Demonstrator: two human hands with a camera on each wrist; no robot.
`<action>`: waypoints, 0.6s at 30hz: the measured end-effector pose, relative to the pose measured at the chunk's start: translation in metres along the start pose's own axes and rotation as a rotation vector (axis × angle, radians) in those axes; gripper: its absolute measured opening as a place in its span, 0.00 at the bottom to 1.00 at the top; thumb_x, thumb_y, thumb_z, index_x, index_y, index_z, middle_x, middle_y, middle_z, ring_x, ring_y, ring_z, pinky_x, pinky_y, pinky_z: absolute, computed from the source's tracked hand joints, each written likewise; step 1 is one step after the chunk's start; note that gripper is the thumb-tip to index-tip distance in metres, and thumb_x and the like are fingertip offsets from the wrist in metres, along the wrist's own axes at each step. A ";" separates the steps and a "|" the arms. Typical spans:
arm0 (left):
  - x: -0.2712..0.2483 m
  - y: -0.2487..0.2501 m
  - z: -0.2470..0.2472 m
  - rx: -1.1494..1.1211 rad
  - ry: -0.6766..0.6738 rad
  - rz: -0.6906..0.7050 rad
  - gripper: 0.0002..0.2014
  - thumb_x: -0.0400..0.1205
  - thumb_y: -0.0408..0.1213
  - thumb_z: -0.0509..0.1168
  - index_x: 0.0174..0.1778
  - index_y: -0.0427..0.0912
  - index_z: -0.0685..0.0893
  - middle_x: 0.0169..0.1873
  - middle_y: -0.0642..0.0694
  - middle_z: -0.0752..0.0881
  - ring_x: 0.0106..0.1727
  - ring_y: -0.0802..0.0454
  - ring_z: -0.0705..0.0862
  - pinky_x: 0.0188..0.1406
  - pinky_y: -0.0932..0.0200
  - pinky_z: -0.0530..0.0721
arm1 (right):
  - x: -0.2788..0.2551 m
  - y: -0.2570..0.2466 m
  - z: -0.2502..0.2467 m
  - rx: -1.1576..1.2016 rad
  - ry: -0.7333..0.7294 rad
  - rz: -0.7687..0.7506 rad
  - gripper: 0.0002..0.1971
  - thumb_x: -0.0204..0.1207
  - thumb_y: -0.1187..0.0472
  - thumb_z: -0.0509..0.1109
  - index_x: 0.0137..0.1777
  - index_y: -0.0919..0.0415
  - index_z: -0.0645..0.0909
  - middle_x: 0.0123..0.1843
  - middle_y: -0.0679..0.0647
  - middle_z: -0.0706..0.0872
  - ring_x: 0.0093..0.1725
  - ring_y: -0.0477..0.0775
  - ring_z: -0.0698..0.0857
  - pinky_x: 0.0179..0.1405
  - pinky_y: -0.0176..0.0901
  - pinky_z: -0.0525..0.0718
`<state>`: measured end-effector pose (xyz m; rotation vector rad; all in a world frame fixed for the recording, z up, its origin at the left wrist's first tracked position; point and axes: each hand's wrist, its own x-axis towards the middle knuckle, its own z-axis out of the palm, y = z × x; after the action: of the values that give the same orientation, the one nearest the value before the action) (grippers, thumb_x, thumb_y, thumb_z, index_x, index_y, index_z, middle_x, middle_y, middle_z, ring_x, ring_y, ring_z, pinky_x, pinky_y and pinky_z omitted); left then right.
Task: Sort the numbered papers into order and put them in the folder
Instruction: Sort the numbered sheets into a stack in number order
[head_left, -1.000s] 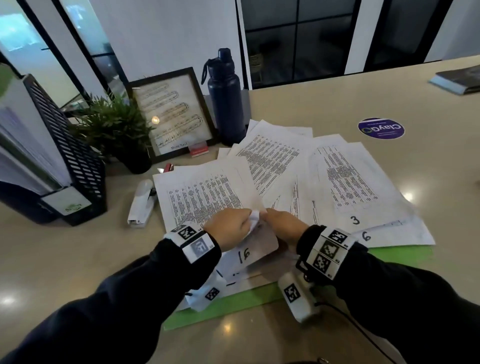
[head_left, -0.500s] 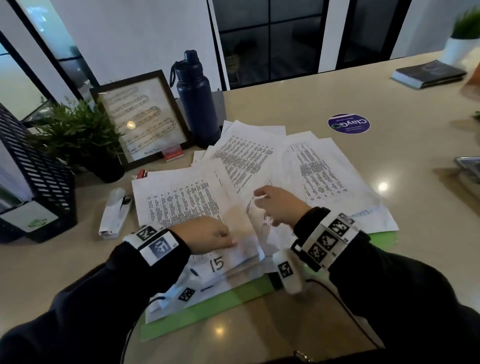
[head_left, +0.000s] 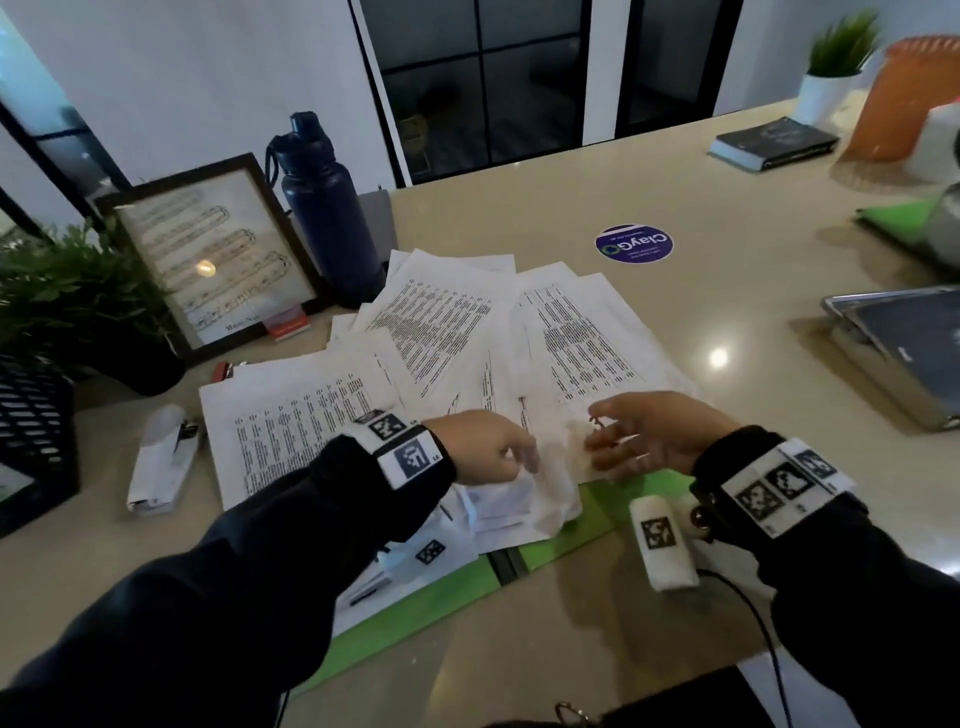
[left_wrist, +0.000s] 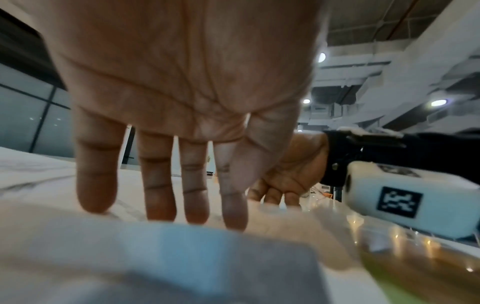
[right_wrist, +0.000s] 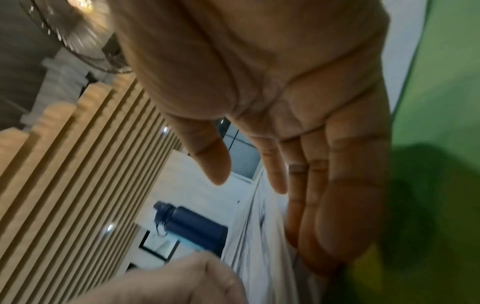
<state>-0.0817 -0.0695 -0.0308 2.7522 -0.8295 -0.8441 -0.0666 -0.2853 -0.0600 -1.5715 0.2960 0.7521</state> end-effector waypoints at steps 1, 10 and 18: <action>0.003 0.000 0.005 0.045 -0.034 -0.004 0.15 0.81 0.33 0.57 0.59 0.47 0.84 0.60 0.46 0.81 0.57 0.51 0.79 0.58 0.56 0.77 | 0.001 0.002 0.010 -0.070 -0.017 -0.004 0.12 0.81 0.61 0.61 0.61 0.65 0.74 0.43 0.65 0.83 0.36 0.63 0.83 0.37 0.51 0.84; -0.027 -0.042 0.010 -0.130 0.267 -0.017 0.15 0.75 0.24 0.59 0.53 0.41 0.85 0.64 0.45 0.76 0.68 0.50 0.72 0.61 0.66 0.65 | 0.042 -0.004 0.069 -0.400 0.014 -0.099 0.33 0.56 0.46 0.76 0.63 0.55 0.76 0.52 0.57 0.88 0.50 0.64 0.89 0.51 0.60 0.87; -0.038 -0.069 0.025 -0.117 0.126 -0.240 0.13 0.78 0.34 0.61 0.56 0.49 0.83 0.75 0.42 0.64 0.78 0.45 0.63 0.76 0.48 0.63 | 0.039 -0.020 0.099 -0.332 0.105 -0.104 0.21 0.68 0.70 0.73 0.62 0.65 0.75 0.57 0.63 0.86 0.55 0.66 0.86 0.57 0.62 0.85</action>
<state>-0.0893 0.0097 -0.0539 2.8014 -0.4193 -0.7211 -0.0541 -0.1775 -0.0665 -1.9285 0.1694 0.6613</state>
